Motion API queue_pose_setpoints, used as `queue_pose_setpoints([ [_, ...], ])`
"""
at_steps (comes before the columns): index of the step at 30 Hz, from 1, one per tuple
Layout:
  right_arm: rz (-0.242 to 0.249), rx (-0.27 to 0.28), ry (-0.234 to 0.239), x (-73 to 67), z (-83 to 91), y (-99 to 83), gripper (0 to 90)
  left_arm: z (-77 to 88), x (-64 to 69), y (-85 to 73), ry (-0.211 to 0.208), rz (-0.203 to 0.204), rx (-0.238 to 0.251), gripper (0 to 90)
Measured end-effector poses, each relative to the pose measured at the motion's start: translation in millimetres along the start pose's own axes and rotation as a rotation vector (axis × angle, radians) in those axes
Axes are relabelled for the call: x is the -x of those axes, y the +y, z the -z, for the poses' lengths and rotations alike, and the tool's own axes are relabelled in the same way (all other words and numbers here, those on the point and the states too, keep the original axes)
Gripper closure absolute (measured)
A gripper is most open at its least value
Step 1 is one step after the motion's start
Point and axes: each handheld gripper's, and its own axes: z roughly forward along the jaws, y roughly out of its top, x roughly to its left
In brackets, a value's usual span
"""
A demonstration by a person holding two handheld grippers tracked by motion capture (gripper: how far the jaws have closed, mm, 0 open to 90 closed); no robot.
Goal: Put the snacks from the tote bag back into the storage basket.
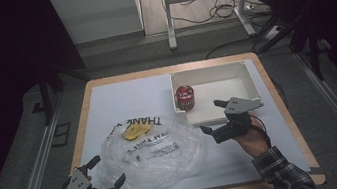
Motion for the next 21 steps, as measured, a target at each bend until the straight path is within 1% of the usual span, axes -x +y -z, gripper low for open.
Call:
queue_pose_setpoints([
  [4, 0.008, 0.006, 0.000, -1.1, 5.1, -1.8, 0.0, 0.1, 0.0, 0.0, 0.001, 0.001, 0.001, 0.0],
  [9, 0.003, 0.011, -0.004, 0.0, 11.4, -5.2, 0.0, 0.1, 0.0, 0.0, 0.000, 0.000, 0.001, 0.0],
  [21, -0.004, -0.002, -0.016, -1.3, 24.7, -12.1, 0.0, 0.1, 0.0, 0.0, 0.000, 0.001, 0.001, 0.0],
])
